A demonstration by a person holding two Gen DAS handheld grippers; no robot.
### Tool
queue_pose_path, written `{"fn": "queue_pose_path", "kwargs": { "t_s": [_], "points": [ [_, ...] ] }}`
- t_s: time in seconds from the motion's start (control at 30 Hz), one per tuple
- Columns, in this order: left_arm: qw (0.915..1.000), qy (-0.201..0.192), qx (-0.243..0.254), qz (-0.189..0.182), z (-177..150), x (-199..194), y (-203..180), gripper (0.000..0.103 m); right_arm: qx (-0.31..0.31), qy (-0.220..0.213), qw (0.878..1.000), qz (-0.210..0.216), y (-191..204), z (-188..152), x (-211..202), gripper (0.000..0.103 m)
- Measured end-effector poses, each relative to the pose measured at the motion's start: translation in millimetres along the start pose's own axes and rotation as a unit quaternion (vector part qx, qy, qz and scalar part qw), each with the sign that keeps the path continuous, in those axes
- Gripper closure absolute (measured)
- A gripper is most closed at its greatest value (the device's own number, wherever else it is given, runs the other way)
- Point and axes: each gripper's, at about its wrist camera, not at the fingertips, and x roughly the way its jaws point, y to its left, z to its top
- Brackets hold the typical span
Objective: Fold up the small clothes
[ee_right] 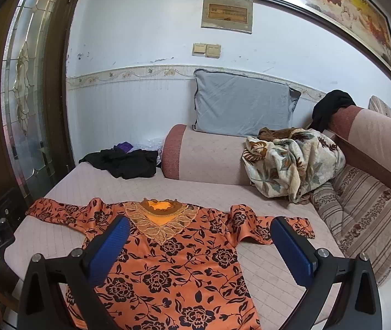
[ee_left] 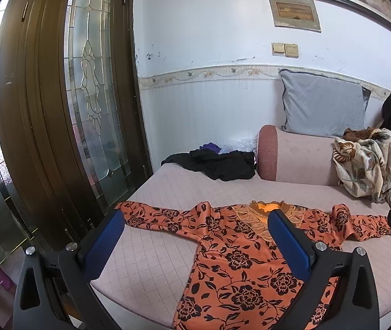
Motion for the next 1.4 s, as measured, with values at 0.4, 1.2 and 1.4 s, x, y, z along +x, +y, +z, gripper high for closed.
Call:
{"fn": "queue_pose_path", "kwargs": {
  "t_s": [0.4,1.2,1.4],
  "points": [
    [0.9996,0.026,0.01,0.006,-6.6,36.0,-9.1,0.0,0.001,0.038,0.999,0.009,0.5,-7.8,38.9,0.0],
    [0.9462,0.315,0.057,-0.049,-173.0,329.4,-132.7,0.0,0.576,0.132,0.806,0.032,-331.7,-210.2,350.3,0.004],
    [0.9596,0.272,0.046,-0.056,-179.7,325.2,-130.3,0.0,0.635,0.112,0.764,0.033,-364.3,-229.0,396.3,0.038]
  ]
}}
